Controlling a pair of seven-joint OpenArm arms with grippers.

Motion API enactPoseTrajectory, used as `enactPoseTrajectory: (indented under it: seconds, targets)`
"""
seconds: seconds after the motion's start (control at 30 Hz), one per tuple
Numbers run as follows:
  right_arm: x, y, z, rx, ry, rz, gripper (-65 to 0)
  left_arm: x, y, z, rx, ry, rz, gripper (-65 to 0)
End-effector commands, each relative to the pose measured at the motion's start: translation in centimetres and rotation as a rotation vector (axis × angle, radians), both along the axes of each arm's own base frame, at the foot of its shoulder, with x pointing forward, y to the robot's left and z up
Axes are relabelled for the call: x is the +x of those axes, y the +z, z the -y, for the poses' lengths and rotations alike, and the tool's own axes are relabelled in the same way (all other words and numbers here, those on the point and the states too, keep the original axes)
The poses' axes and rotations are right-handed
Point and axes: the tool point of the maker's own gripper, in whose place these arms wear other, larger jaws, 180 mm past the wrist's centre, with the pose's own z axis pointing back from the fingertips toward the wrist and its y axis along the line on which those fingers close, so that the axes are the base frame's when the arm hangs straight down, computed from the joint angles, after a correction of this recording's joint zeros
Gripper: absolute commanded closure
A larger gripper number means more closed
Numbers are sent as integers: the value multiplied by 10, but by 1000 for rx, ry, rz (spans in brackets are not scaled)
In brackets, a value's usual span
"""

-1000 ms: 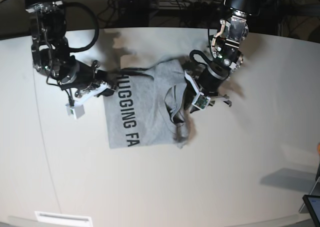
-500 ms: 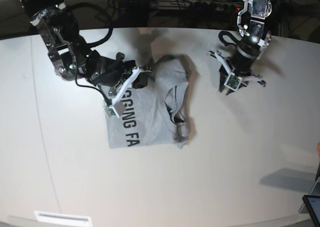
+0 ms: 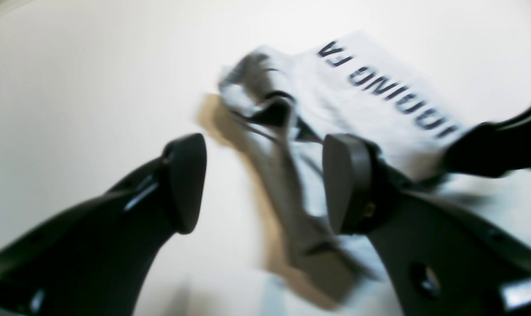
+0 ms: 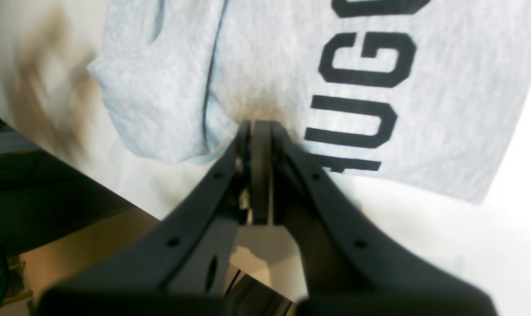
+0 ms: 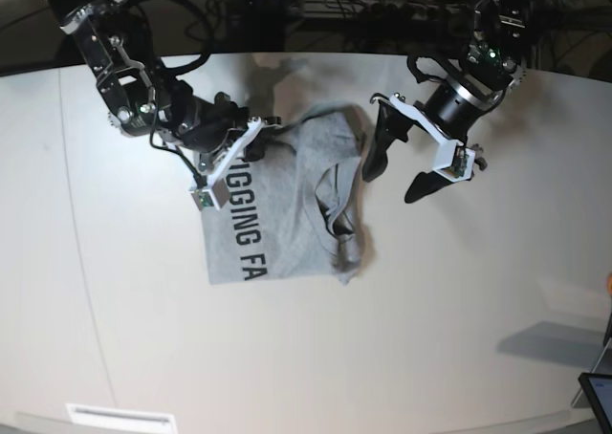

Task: Fold the T-shirt properly
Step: 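Lift the grasped edge with the left gripper while right gripper holds fabric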

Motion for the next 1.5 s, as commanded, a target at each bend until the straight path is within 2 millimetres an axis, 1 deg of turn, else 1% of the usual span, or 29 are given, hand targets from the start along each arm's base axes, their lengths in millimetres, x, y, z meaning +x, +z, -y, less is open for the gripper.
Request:
enactPoseTrajectory:
  seconds: [0.0,0.1,0.23,0.4,0.5,0.67,0.77,0.93,1.07,1.13,1.2,1.47]
  targets:
    - [5,4,2,2,-4,25,-3,3,15,2,-40,-2,38,-411]
    - [4,-4,4,-10,-10,3,-3,0,9,4,-62,-7,-17,-411]
    - [1,-6,4,-10,-10,-4,-3,-4,1,4,-58,-6,-54,-411]
    - [1,-6,4,-10,-10,-4,-3,-5,0,10,-87,5,-62,-411]
    - [1,-6,4,-10,-10,-4,-3,-7,-8,14,-109,14,-84,-411]
    - [2,-6,5,-10,-11,-3,-3,-9,-29,14,-135,44,-142,-411]
    - [2,-6,5,-10,-11,-3,-3,-9,-34,12,-132,49,-154,-411]
    - [2,-6,5,-10,-11,-3,-3,-8,-34,12,-133,50,-152,-411]
    - [2,-6,5,-10,-11,-3,-3,-8,-33,32,-147,-6,-154,-411]
    - [2,-6,5,-10,-11,-3,-3,-9,-40,36,-153,-13,-173,-411]
    - [2,-6,5,-10,-11,-3,-3,-10,-44,35,-154,-8,-183,-410]
    - [2,-7,5,-13,-12,-6,-3,-9,-44,34,-150,-6,-182,-408]
